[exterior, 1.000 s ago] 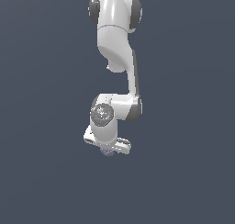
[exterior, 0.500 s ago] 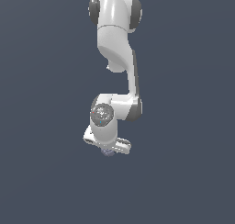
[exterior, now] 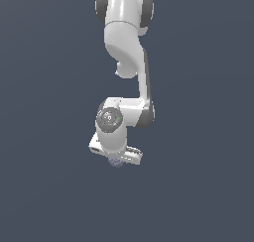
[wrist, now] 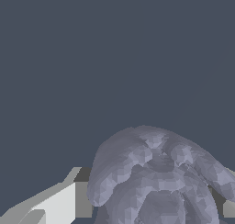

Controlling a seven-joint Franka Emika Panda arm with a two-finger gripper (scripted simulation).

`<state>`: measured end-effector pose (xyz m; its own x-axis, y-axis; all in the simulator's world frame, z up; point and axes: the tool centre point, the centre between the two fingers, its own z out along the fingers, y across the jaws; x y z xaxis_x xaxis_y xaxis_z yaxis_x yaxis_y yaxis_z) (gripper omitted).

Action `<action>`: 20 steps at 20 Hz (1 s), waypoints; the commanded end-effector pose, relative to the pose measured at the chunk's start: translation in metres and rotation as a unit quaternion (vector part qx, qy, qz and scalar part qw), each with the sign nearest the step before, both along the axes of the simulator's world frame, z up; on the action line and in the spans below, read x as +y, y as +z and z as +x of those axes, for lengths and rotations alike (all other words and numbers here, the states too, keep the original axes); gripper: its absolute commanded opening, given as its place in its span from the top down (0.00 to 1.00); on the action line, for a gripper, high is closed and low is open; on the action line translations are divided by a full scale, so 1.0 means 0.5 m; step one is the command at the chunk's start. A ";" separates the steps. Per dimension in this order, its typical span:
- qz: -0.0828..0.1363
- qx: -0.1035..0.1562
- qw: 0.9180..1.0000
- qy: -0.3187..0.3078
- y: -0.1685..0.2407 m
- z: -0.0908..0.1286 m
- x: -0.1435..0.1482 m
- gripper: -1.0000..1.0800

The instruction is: Pick up the object and move it to a goal position.

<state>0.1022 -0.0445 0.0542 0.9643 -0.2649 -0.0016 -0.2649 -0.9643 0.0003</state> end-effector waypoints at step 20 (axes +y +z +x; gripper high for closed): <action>0.000 -0.001 1.000 -0.001 0.416 -0.056 -0.016 1.00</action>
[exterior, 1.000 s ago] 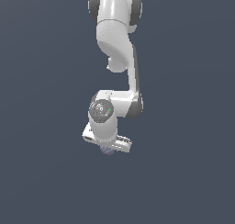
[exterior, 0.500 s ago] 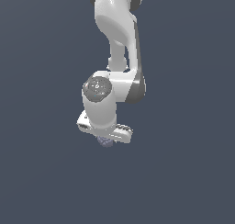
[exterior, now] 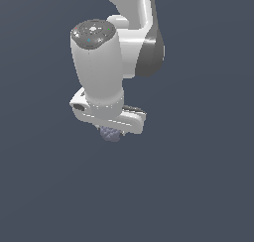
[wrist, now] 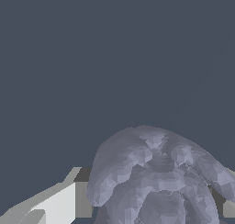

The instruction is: Pick up the object and move it to a goal position.

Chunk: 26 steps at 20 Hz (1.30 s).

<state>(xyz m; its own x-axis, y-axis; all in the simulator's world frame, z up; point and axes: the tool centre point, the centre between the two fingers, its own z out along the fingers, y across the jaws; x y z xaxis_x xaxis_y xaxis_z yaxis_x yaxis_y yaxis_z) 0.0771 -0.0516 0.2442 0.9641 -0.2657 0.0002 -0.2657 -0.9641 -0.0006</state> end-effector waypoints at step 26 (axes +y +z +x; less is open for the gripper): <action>0.000 0.000 1.000 0.000 0.492 -0.049 -0.018 1.00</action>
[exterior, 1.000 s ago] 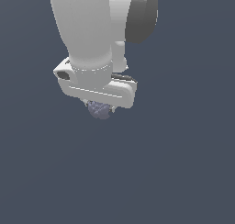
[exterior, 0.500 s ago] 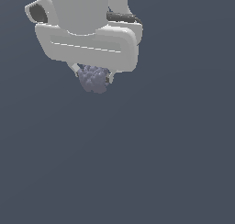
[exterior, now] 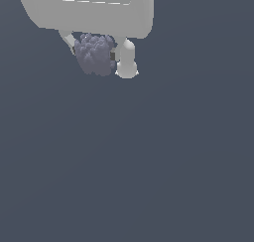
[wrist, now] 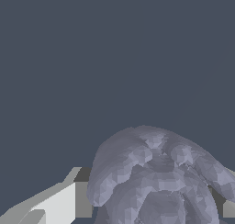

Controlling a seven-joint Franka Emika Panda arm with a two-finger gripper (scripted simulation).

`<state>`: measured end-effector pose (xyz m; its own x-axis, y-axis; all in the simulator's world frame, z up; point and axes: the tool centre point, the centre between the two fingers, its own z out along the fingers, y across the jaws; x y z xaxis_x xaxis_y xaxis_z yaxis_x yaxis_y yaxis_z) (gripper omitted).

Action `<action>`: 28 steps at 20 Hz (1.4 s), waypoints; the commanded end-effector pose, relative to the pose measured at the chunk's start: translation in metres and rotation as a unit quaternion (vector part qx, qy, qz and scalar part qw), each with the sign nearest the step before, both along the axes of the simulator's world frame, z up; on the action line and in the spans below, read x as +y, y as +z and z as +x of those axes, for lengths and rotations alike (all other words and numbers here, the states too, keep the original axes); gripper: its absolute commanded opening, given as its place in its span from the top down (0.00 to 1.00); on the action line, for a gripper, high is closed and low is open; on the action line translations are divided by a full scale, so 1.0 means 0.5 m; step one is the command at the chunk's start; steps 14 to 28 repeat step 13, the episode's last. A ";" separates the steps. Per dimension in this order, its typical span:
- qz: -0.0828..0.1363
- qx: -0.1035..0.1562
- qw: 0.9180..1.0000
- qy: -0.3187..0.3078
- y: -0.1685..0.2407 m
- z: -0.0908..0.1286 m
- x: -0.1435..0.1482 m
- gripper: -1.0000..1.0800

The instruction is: Pick up the object and move it to a goal position.

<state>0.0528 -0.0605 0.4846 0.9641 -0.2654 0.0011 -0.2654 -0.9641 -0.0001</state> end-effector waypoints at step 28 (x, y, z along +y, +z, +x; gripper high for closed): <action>0.000 0.001 1.000 0.000 0.044 0.000 -0.002 1.00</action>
